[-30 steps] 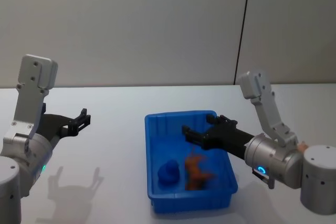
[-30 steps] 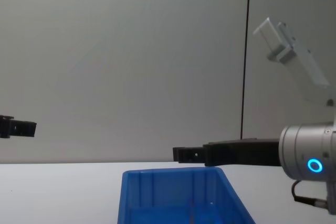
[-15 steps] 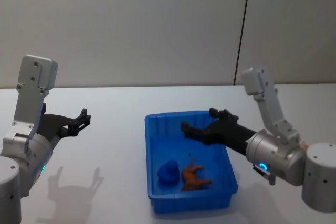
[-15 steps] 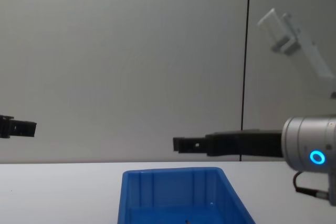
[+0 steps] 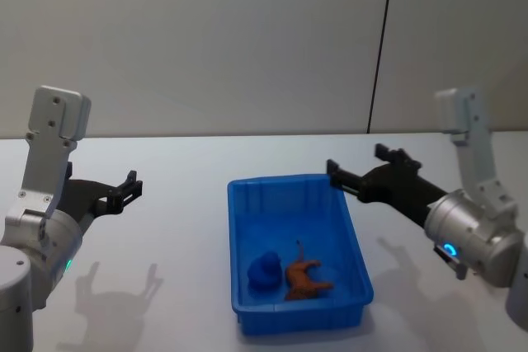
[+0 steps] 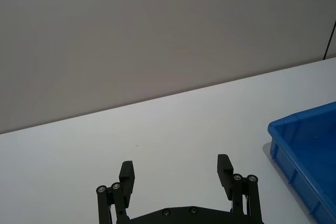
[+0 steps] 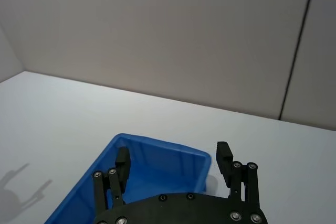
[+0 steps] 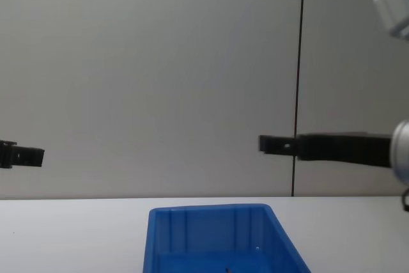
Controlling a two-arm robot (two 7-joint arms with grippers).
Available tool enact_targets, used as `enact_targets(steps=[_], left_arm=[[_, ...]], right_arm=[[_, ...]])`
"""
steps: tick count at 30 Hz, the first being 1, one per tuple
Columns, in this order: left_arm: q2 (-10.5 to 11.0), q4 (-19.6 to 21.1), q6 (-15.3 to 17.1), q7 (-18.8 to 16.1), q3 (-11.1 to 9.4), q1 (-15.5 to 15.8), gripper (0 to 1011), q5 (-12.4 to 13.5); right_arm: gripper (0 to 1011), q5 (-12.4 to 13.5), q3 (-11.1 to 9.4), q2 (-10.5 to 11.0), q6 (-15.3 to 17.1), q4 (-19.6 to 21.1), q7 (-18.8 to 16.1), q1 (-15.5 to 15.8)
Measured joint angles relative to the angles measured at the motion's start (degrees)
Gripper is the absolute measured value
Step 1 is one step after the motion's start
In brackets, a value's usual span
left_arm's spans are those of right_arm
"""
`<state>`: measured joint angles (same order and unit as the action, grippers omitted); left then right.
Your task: Pick up the two dolls from the table and place them into the box.
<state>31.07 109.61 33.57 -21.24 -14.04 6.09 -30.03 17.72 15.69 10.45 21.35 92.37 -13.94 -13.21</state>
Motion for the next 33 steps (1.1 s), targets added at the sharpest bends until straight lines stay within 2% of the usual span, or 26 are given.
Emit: enact_targets(steps=[15, 23, 28, 29, 33], left_arm=[[0.0, 0.0, 0.0, 0.0, 0.0, 0.0, 1001, 0.0], [0.0, 0.0, 0.0, 0.0, 0.0, 0.0, 1001, 0.0], [0.0, 0.0, 0.0, 0.0, 0.0, 0.0, 1001, 0.0], [0.0, 0.0, 0.0, 0.0, 0.0, 0.0, 1001, 0.0], [0.0, 0.0, 0.0, 0.0, 0.0, 0.0, 1001, 0.0]], right_arm=[[1001, 4.4, -3.7, 3.8, -0.3, 5.8, 10.8, 5.8], [1001, 7.2, -5.5, 5.5, 1.7, 8.9, 17.5, 9.6], [1001, 9.3, -7.0, 6.5, 4.1, 11.0, 22.6, 12.7], [1001, 9.3, -7.0, 6.5, 4.1, 11.0, 22.6, 12.7], [1001, 10.9, -8.0, 7.1, 5.9, 12.0, 26.2, 14.7]])
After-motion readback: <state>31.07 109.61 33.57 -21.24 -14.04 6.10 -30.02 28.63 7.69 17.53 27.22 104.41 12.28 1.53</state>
